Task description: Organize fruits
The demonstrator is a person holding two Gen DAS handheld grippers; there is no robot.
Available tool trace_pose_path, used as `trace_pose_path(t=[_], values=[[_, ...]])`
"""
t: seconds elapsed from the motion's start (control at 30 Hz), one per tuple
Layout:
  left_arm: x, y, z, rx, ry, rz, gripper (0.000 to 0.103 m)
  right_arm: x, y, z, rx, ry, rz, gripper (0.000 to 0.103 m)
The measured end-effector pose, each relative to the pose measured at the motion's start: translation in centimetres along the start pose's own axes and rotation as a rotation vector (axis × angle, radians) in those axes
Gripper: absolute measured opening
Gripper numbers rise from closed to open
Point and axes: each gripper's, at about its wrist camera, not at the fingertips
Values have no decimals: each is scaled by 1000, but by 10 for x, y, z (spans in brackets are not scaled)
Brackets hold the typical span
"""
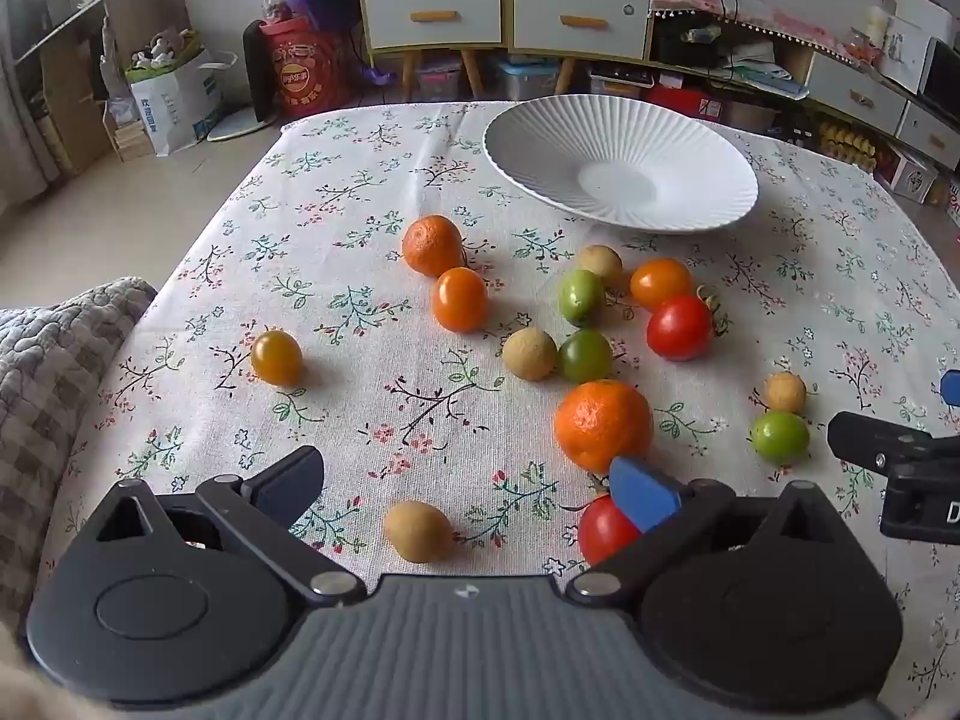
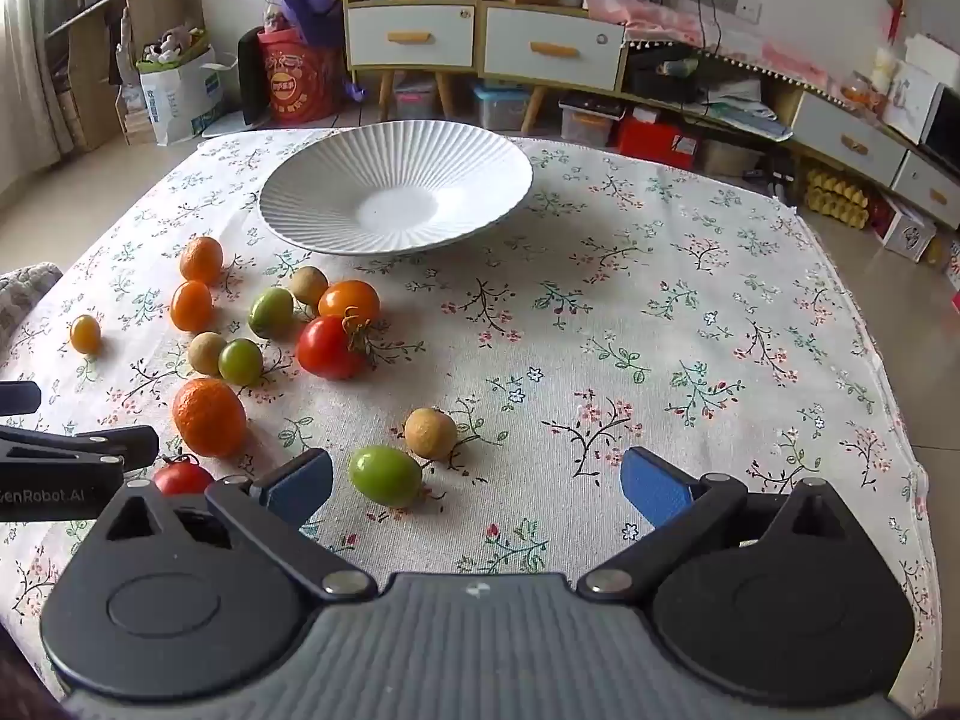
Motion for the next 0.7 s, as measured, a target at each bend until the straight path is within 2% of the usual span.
trace_pose_path(t=[0.7], values=[[0, -1, 3, 16, 11, -16, 99, -1, 0, 0, -5, 3, 7, 102]])
Point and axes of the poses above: each gripper's, at about its wrist camera, not at the fingertips, and z roughly against the way its jaws point, x to its right, y to its top, and after that the axes turned 12 degrees about y, right-handed
